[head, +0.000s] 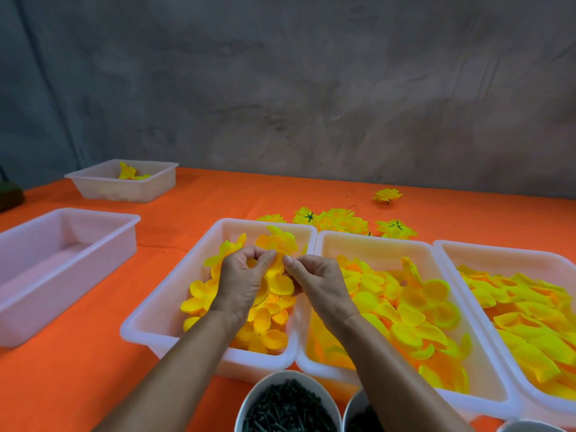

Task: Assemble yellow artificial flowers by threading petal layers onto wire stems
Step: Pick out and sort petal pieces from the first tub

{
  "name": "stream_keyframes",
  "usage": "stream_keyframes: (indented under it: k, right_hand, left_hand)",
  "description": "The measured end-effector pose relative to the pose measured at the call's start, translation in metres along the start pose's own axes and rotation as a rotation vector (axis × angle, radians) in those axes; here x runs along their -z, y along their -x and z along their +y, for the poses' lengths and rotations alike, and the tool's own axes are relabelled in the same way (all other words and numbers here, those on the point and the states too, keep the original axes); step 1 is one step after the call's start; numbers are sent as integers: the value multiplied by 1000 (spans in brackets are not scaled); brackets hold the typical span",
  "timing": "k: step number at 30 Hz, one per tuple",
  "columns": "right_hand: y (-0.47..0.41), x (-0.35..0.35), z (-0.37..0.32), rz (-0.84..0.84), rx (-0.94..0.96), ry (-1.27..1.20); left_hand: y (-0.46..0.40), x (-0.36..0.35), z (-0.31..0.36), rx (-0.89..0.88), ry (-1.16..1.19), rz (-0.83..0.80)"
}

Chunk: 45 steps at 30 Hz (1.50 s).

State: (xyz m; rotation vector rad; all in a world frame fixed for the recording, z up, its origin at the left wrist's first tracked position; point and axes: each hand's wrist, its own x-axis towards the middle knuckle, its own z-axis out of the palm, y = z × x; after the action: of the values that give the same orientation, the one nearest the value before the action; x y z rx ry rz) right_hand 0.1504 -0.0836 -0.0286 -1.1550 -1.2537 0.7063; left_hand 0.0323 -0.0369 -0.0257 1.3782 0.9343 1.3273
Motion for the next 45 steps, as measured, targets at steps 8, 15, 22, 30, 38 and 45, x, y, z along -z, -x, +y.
stream_keyframes:
  k: [8, 15, 22, 30, 38, 45]
  right_hand:
    - [0, -1, 2, 3, 24, 188]
    - [1, -1, 4, -19, 67, 319]
    - [2, -2, 6, -43, 85, 324]
    - [2, -2, 2, -83, -11, 44]
    - [1, 3, 0, -56, -101, -114]
    - [1, 5, 1, -83, -90, -115]
  left_hand:
    - [-1, 1, 0, 46, 61, 37]
    - [-5, 5, 0, 309, 193, -99]
    - [-9, 12, 1, 412, 302, -232]
    - [-10, 12, 0, 366, 336, -298]
    - [-6, 6, 0, 342, 348, -204]
    - [-7, 8, 1, 350, 371, -300]
